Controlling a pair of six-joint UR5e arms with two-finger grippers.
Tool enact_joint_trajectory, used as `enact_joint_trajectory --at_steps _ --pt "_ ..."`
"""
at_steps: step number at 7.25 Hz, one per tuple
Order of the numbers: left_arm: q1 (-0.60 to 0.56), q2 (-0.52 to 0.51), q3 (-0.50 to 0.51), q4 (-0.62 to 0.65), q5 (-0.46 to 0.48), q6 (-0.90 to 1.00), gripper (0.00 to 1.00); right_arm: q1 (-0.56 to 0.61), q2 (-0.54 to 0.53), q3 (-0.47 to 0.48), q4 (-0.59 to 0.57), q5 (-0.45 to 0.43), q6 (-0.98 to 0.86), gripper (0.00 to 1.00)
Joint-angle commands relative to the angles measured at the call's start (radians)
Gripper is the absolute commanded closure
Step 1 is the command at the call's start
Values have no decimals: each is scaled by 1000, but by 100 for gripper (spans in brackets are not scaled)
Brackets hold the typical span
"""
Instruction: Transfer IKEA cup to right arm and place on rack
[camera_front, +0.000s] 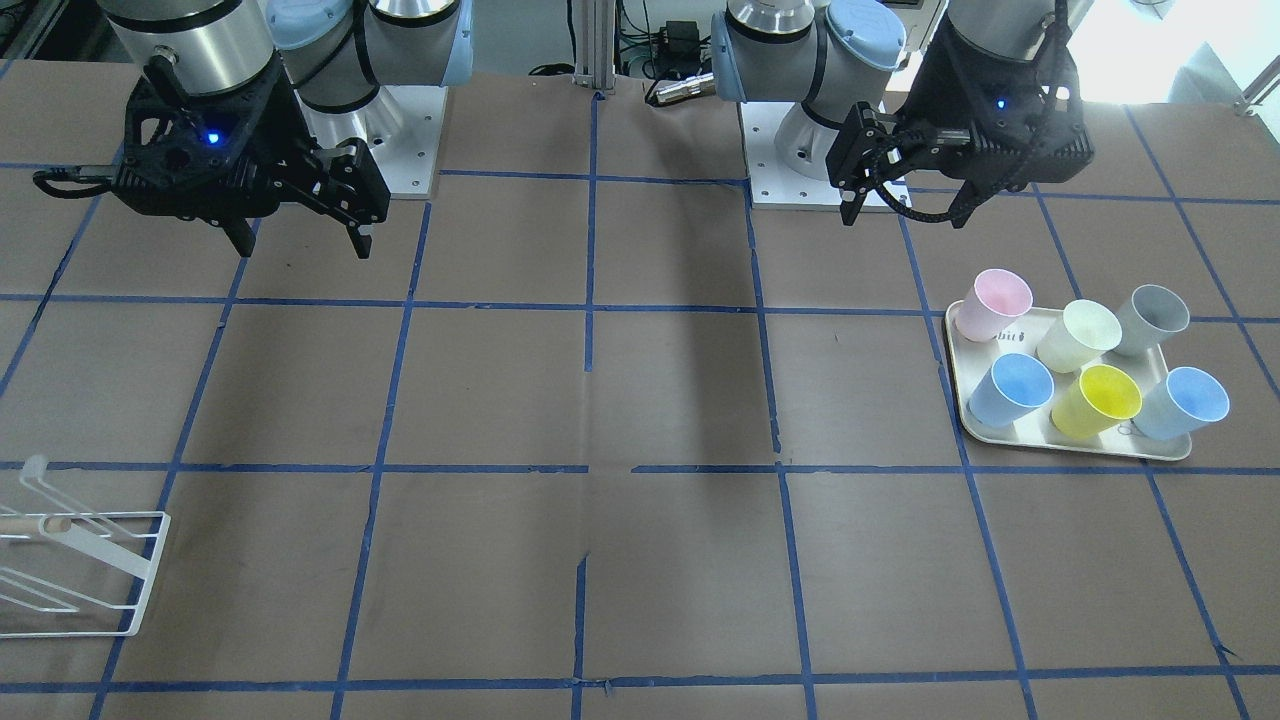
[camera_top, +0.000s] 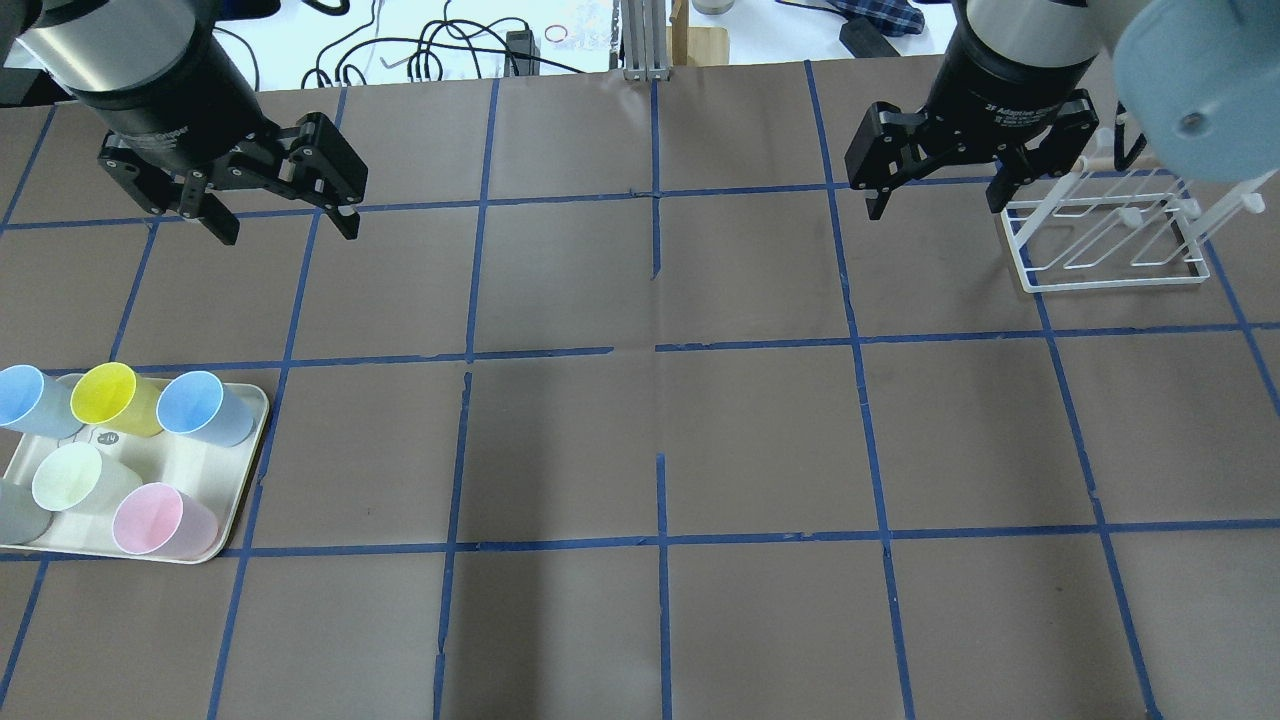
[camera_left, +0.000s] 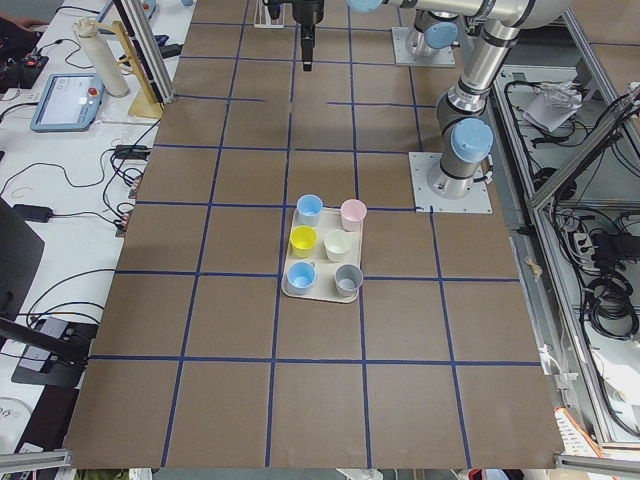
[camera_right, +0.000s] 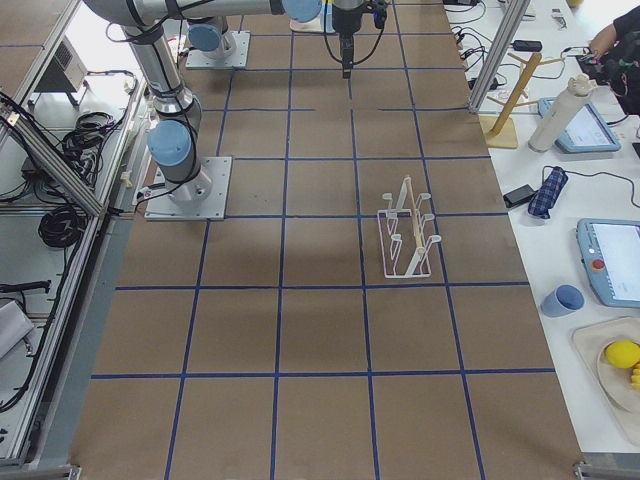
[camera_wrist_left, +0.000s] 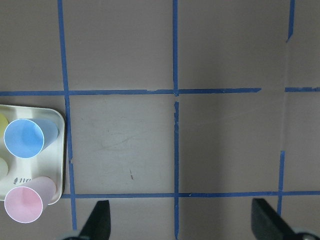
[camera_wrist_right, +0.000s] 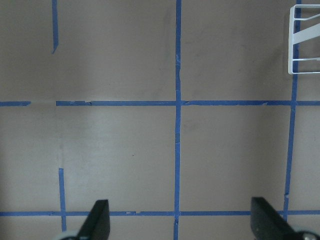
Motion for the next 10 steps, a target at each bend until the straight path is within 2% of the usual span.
enact_joint_trajectory --at_steps 1,3,4,6,8,10 --pt "0 3 0 -1 0 2 0 0 0 0 0 0 0 0" --pt "35 16 -23 -7 -1 53 0 0 0 -2 -2 2 2 0" --pt "107 20 -24 -34 0 207 0 0 0 -2 0 2 2 0" --pt "320 18 -44 -65 -1 498 0 0 0 -2 0 0 2 0" --pt "545 0 -127 -50 -5 804 0 0 0 -2 0 0 2 0" --pt "699 -16 -264 92 -5 1053 0 0 0 -2 -2 0 2 0"
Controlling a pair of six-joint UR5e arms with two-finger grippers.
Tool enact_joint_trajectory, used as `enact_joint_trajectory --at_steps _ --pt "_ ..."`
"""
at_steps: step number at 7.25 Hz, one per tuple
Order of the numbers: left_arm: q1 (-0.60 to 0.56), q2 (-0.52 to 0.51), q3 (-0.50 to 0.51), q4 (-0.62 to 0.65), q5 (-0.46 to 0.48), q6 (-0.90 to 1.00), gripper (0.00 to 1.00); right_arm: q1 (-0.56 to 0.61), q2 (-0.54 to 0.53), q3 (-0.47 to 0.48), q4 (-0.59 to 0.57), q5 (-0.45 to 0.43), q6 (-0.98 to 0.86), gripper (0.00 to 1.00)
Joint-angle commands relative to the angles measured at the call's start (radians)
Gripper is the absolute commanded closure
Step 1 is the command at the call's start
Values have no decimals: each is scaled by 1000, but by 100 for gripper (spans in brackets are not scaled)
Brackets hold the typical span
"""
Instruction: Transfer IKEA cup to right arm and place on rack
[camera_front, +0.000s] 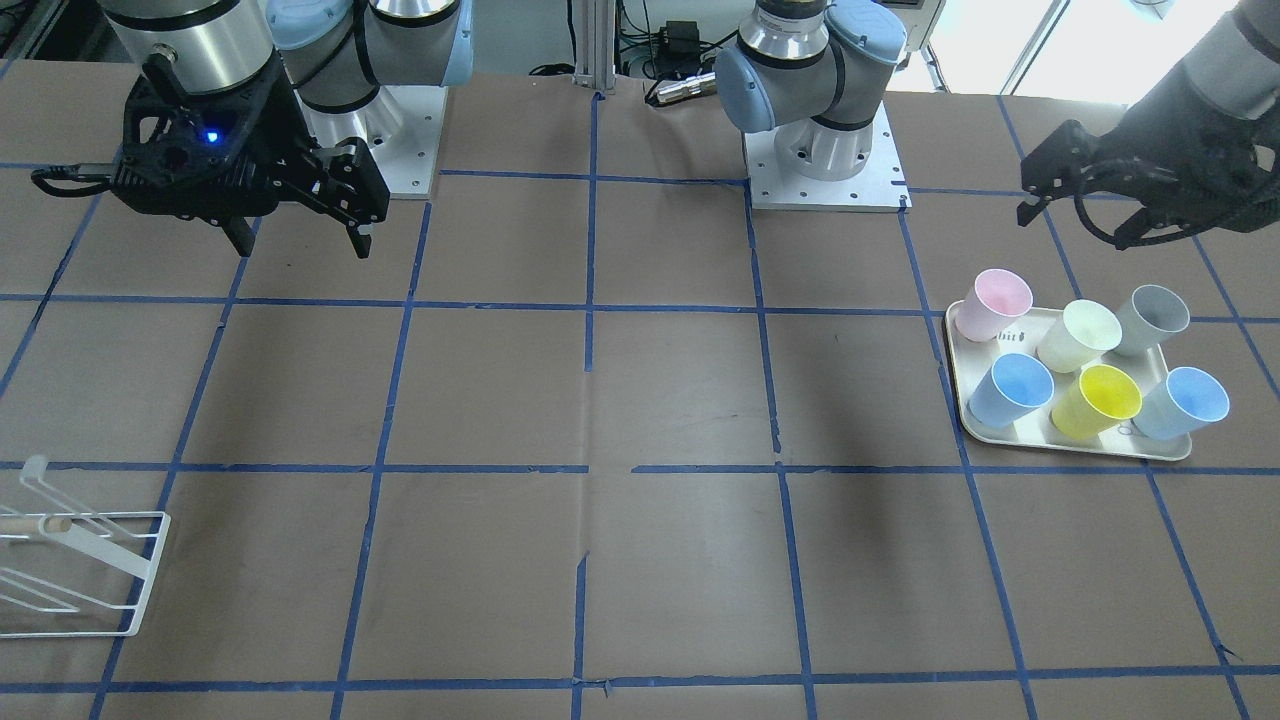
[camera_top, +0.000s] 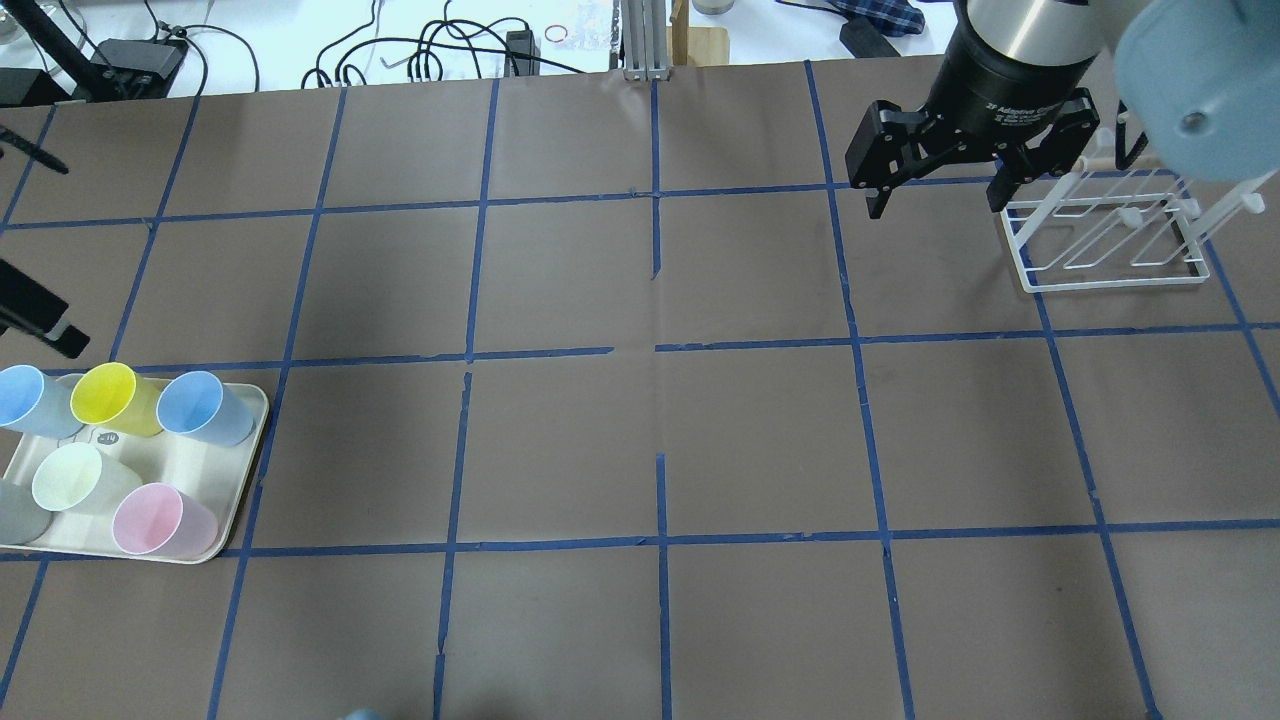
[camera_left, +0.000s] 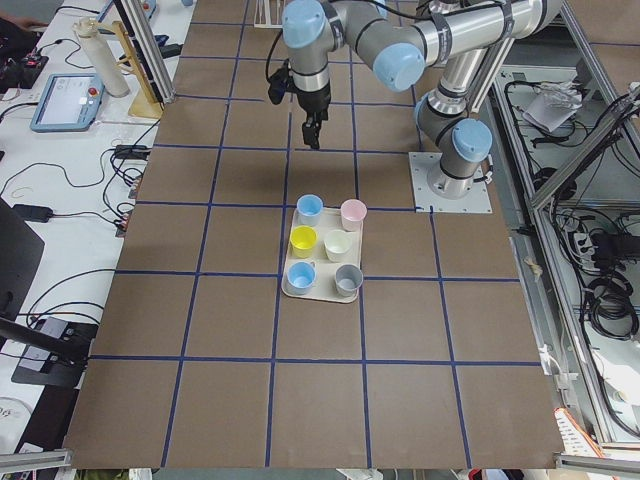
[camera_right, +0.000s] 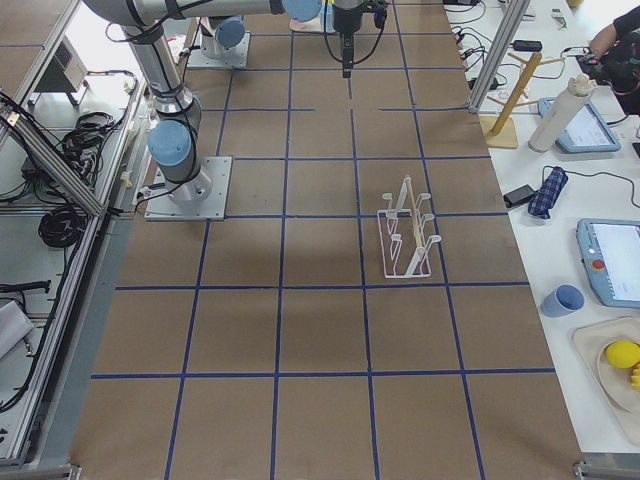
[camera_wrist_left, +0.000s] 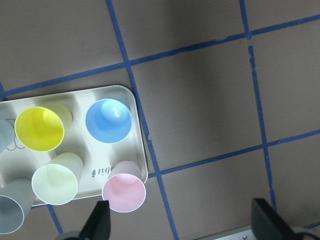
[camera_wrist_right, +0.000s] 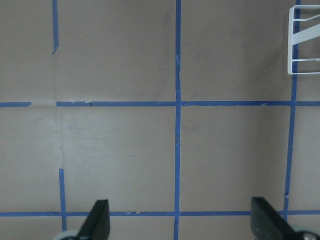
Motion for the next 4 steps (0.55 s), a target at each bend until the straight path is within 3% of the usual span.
enact_joint_trajectory --at_steps 1,4 --pt "152 7 -193 178 0 215 0 0 1 0 0 0 0 0" --pt "208 38 -308 229 103 248 0 0 1 0 0 0 0 0"
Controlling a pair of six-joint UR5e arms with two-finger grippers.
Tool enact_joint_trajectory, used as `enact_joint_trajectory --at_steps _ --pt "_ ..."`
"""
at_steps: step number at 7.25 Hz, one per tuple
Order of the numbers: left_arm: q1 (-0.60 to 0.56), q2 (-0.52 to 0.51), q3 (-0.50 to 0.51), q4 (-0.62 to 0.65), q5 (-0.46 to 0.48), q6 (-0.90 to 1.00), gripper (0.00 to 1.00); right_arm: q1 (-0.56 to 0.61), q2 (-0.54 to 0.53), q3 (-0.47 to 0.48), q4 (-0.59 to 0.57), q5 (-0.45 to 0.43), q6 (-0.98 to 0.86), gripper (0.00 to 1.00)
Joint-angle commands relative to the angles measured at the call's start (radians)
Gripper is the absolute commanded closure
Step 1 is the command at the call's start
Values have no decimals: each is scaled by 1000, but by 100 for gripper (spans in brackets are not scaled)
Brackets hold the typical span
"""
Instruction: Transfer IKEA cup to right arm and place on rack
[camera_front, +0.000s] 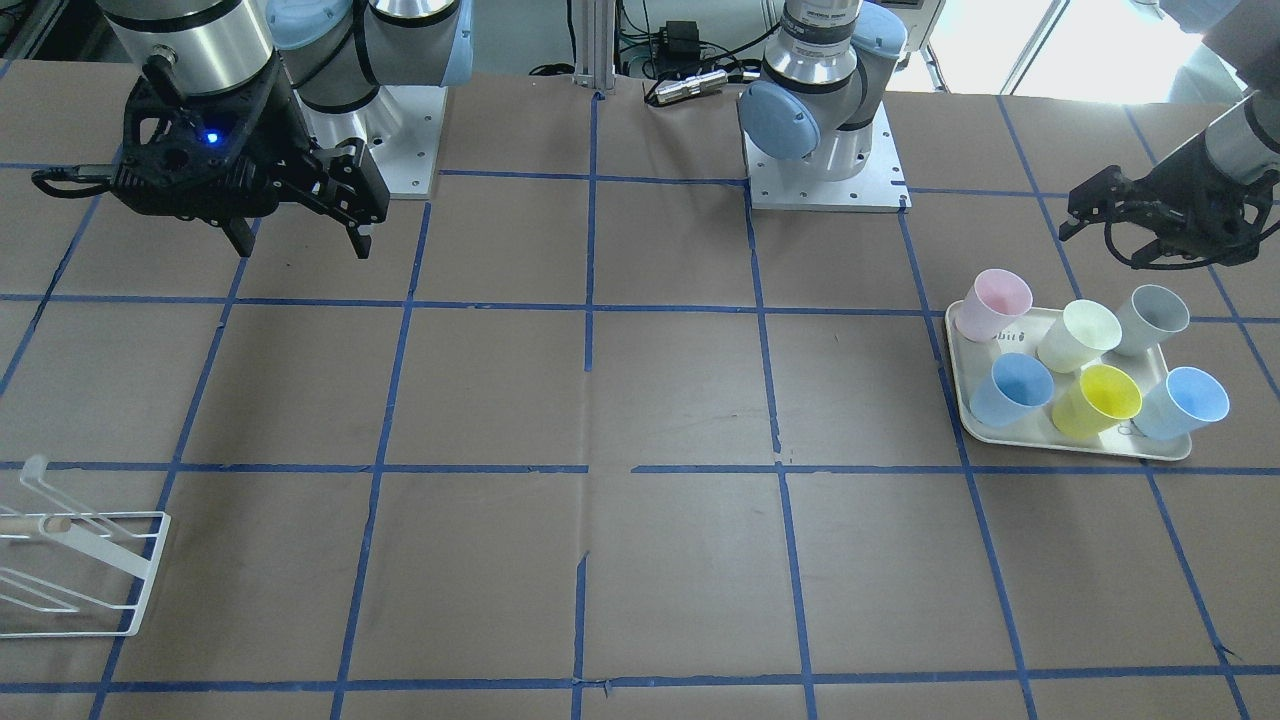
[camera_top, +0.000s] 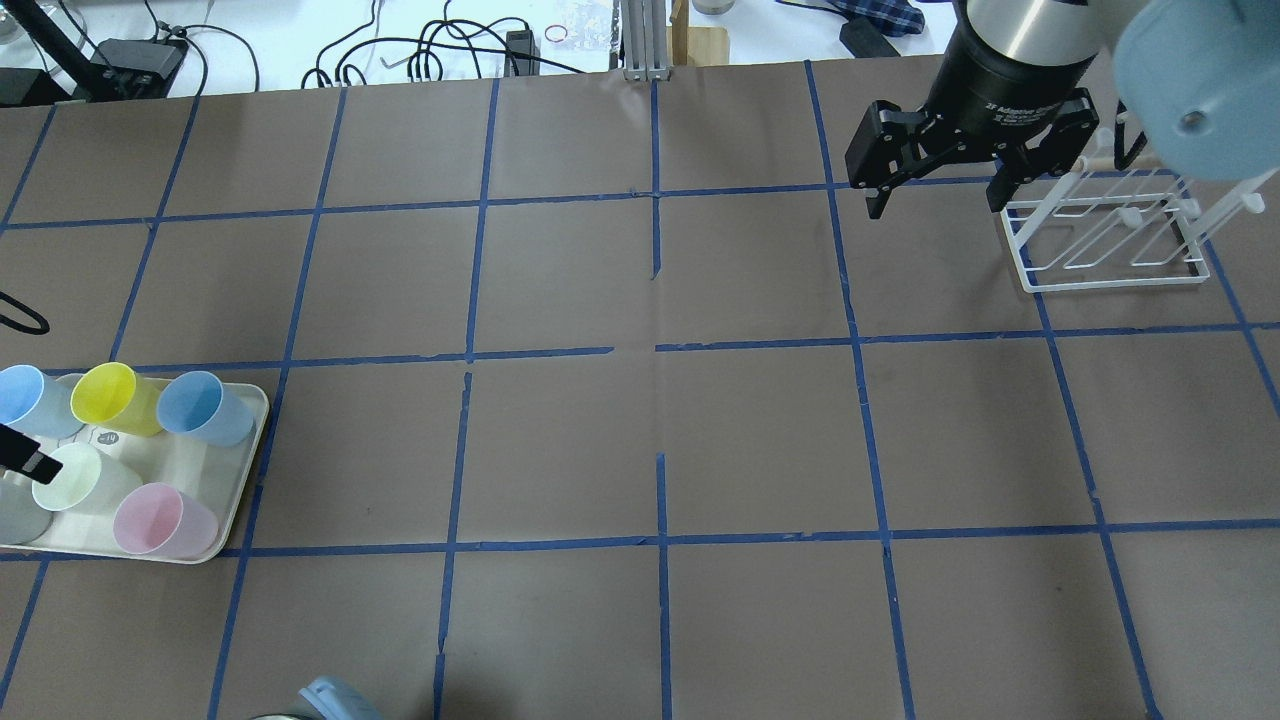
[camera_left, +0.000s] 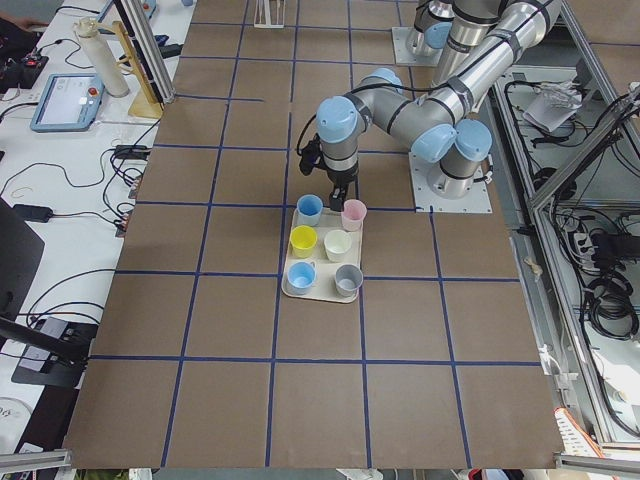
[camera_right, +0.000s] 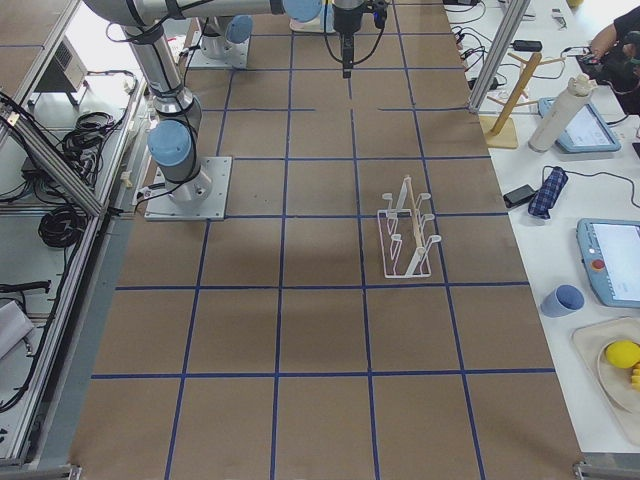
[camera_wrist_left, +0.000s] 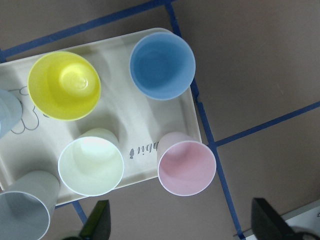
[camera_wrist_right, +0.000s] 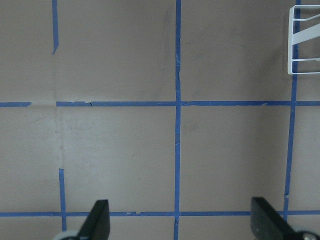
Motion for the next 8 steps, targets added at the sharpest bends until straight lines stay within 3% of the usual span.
enact_joint_trajectory --at_steps 1,3,4,5,8 --pt "41 5 -82 57 27 64 0 0 0 0 0 0 -2 0" --pt "81 3 -232 337 27 150 0 0 0 0 0 0 0 0" --pt "75 5 -247 355 16 144 0 0 0 0 0 0 0 0" --pt "72 3 -250 352 -67 136 0 0 0 0 0 2 2 0" --pt "52 -27 -247 369 -91 153 0 0 0 0 0 2 2 0"
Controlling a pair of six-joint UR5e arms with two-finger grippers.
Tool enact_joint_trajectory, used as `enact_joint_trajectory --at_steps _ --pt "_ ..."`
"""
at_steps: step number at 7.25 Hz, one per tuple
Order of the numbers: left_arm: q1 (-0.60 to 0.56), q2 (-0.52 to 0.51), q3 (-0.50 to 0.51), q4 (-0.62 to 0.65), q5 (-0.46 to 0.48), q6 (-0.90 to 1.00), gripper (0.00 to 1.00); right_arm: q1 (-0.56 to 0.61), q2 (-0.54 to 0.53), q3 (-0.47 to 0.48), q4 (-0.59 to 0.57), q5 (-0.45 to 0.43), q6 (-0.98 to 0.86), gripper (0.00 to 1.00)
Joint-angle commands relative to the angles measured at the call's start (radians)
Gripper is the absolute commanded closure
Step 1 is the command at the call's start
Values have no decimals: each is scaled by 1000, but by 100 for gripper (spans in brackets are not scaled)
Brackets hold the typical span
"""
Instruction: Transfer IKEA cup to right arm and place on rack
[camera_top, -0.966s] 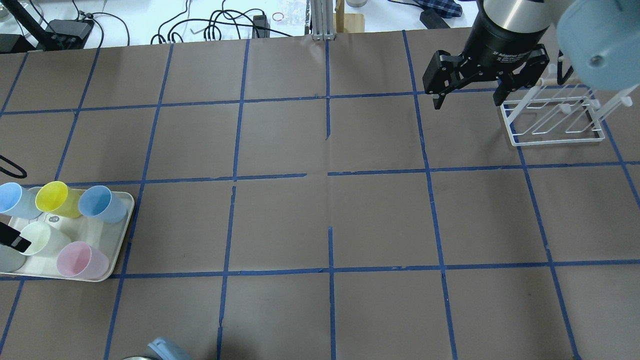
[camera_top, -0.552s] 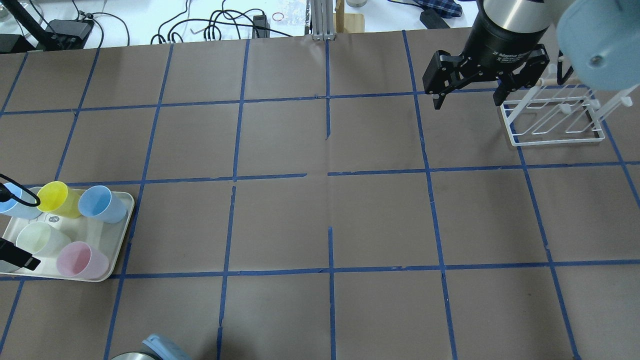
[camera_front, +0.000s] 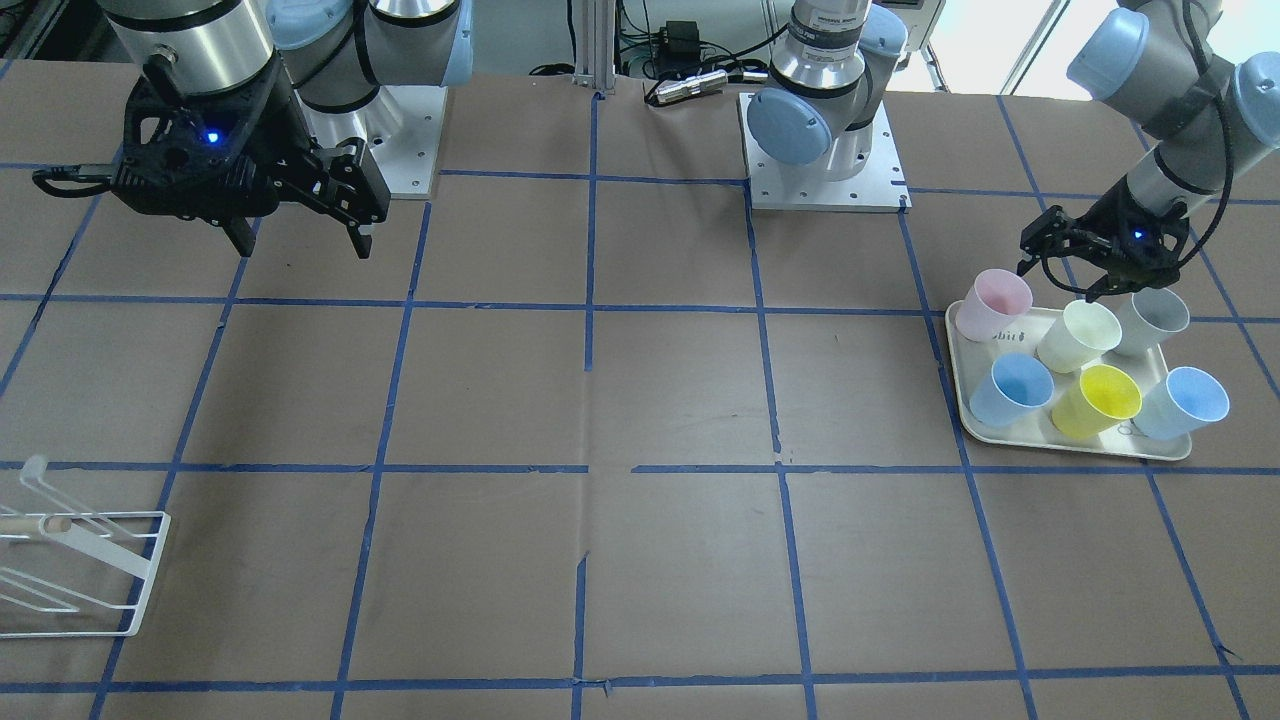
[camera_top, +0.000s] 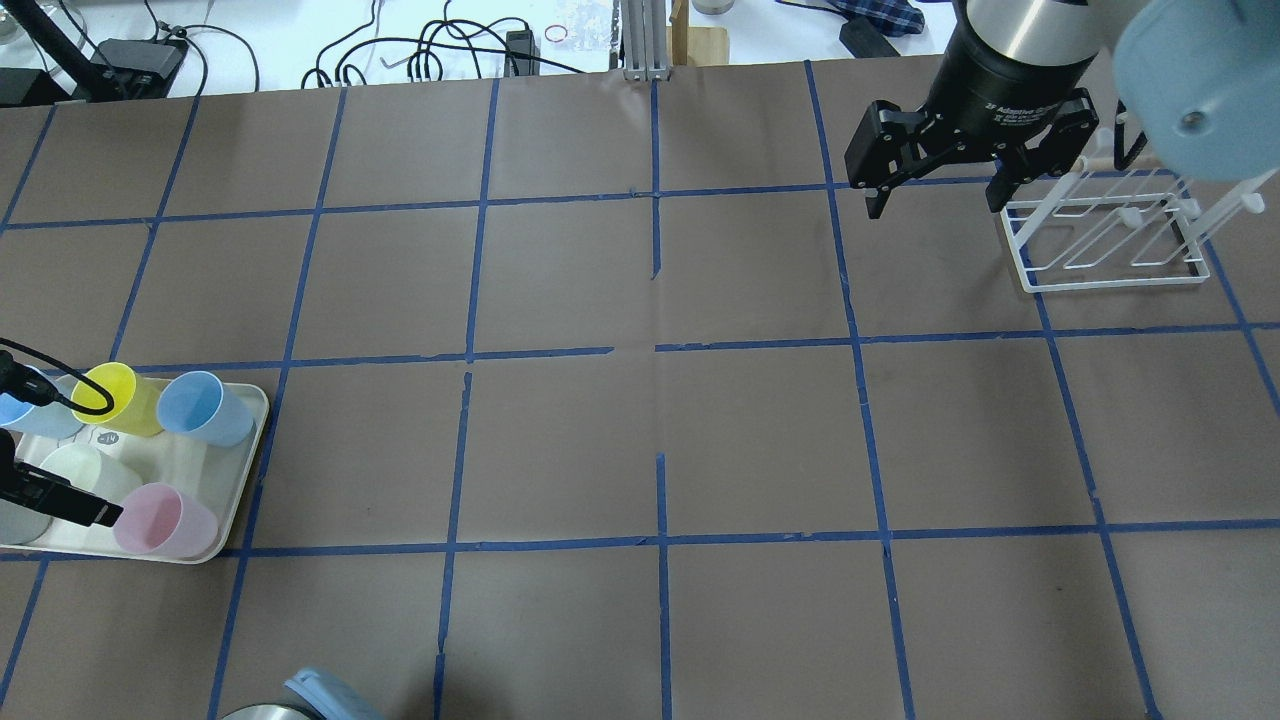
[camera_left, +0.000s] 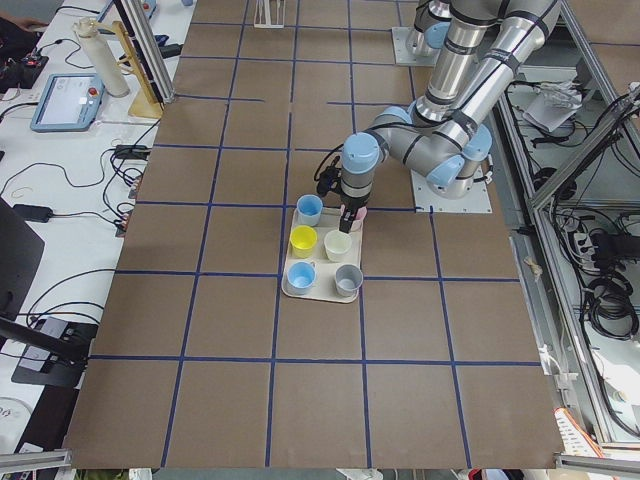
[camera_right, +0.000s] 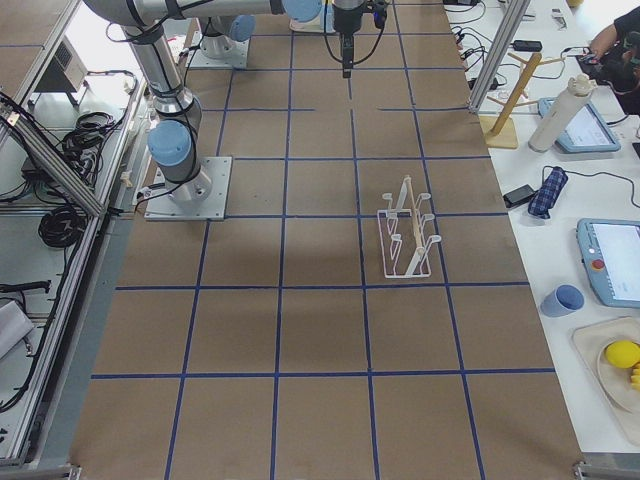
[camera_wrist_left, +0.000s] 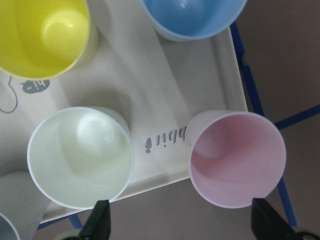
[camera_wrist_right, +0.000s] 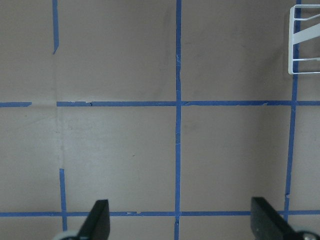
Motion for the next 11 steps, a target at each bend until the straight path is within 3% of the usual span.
enact_joint_trajectory --at_steps 1,2,4,7,11 --pt "-50 2 4 10 -6 0 2 0 0 0 0 0 0 0" --pt "-76 2 1 11 -3 3 2 0 0 0 0 0 0 0" --pt "-76 -27 7 10 -2 3 15 0 0 0 0 0 0 0" --pt "-76 -34 -1 8 5 -11 25 0 0 0 0 0 0 0" --pt "-68 -60 -5 10 6 -31 29 0 0 0 0 0 0 0"
